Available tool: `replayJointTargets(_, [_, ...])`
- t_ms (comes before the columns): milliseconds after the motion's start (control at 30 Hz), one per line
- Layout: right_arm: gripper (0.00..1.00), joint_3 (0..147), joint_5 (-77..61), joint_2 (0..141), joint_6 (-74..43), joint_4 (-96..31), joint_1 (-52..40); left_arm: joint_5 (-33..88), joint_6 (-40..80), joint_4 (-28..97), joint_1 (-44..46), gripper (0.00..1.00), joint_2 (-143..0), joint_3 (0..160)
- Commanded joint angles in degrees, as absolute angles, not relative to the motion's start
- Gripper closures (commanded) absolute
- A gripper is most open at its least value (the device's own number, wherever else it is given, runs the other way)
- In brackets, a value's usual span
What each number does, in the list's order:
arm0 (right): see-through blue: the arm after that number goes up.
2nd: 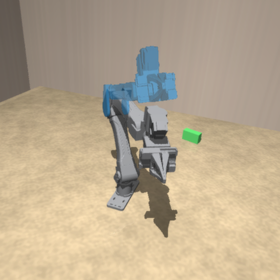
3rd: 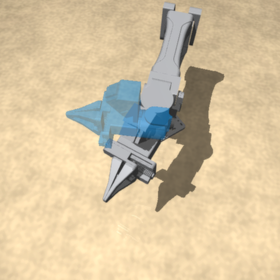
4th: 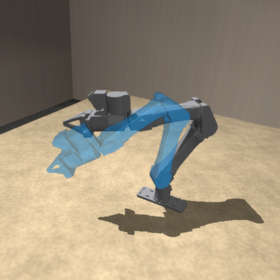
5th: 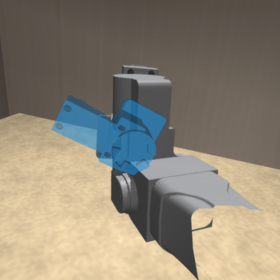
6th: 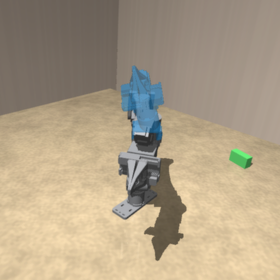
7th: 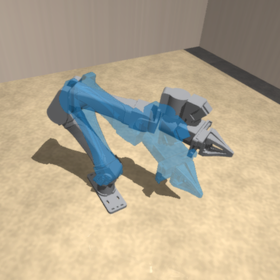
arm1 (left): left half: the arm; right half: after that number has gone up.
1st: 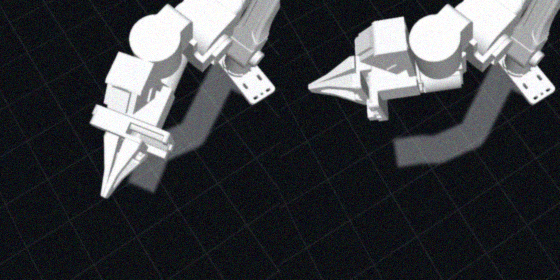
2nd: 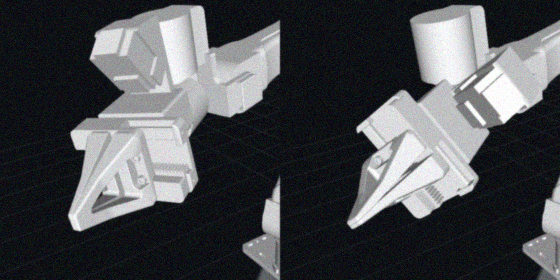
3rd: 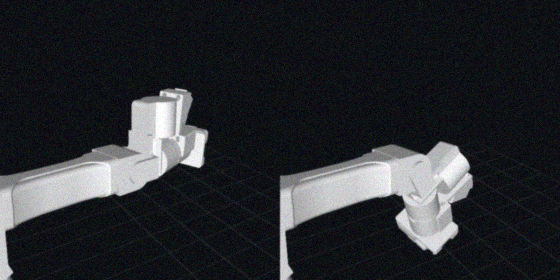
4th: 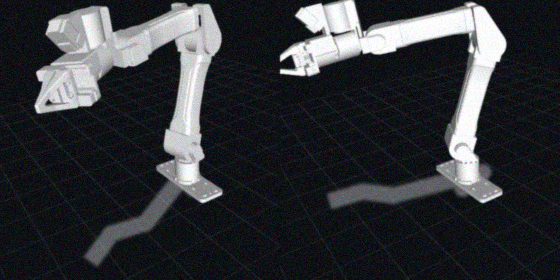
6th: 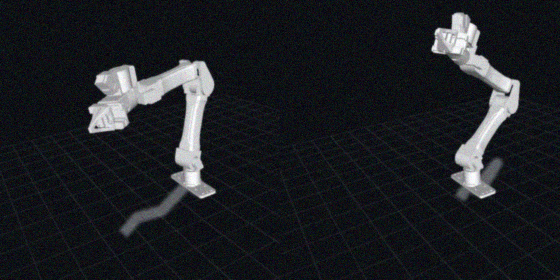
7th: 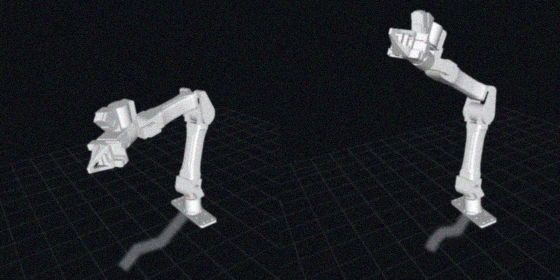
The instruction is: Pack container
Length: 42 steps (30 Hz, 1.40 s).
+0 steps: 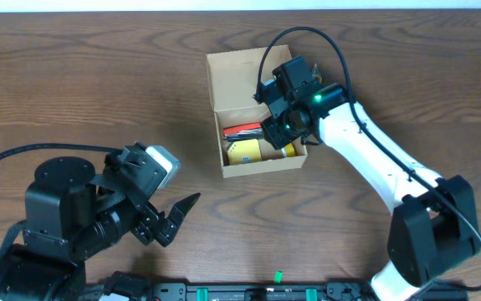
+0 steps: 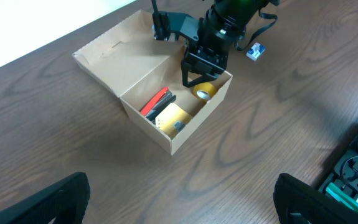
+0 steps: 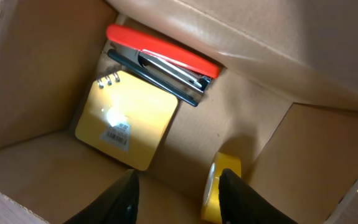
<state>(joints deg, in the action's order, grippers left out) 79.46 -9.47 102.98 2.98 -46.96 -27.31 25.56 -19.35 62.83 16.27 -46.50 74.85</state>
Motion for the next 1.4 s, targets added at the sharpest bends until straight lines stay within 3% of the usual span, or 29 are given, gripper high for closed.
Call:
replayJointTargets(0, [0.6, 79.8, -8.4, 103.5, -2.5, -46.4, -28.2, 26.4, -19.7, 62.8, 16.1, 0.05, -46.5, 75.9])
replayJointTargets(100, [0.65, 80.4, -8.4, 103.5, -5.0, -44.5, -28.3, 26.4, -19.7, 62.8, 16.1, 0.05, -46.5, 75.9])
replayJointTargets(400, [0.99, 87.7, -6.2, 103.4, -5.1, -44.2, -27.4, 26.4, -19.7, 62.8, 16.1, 0.04, -46.5, 75.9])
replayJointTargets(700, [0.99, 99.8, -6.2, 100.2, -2.2, -47.3, -24.3, 26.4, -19.7, 62.8, 16.1, 0.05, -46.5, 75.9])
replayJointTargets(1367, [0.99, 100.1, -1.3, 98.5, -1.7, -55.8, -20.7, 26.4, -19.7, 76.7, 16.1, 0.05, -46.4, 75.9])
